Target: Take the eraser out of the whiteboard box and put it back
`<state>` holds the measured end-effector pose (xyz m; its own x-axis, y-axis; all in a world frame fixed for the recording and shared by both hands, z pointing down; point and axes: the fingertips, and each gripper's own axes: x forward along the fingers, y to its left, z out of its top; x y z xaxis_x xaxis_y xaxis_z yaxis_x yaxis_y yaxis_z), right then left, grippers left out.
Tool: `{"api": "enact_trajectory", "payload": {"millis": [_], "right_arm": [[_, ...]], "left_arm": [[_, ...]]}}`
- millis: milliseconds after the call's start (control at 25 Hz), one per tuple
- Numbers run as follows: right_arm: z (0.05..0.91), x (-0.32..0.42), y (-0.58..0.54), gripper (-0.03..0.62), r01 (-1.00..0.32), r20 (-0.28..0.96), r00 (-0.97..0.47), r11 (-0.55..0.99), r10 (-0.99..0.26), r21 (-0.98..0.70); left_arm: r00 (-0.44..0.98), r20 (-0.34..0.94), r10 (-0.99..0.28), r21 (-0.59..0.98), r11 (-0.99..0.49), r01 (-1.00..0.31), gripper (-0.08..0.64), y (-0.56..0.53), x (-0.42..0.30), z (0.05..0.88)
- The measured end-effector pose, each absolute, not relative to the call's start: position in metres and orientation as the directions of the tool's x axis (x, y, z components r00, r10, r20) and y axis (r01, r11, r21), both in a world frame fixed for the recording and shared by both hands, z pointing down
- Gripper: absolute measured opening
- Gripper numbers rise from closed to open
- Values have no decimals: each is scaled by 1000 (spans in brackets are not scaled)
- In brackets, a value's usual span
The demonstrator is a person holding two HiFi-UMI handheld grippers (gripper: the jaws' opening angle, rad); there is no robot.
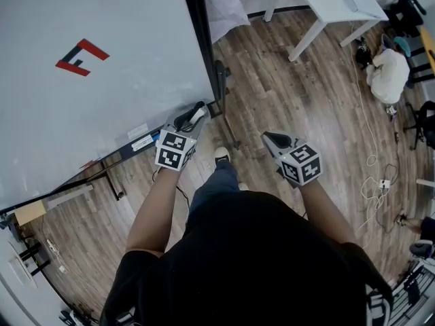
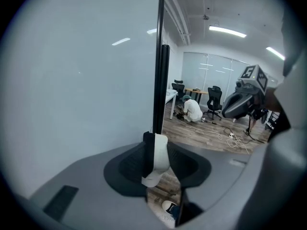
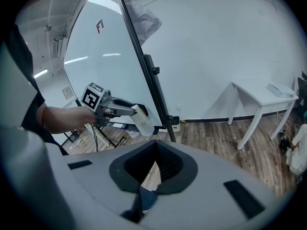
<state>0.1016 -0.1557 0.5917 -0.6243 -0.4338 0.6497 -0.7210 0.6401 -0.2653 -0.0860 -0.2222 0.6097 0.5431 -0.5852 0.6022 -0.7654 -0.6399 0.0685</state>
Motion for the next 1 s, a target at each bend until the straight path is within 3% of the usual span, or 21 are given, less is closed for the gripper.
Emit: {"api": "enact_trajectory", "payload": {"millis": [1000], "right_arm": [[552,110,-124,-5,-699,598,-649,680,-471,-222]], "left_arm": [[504,518,-692,18,-580,-815,147,-185,-93,547]]}}
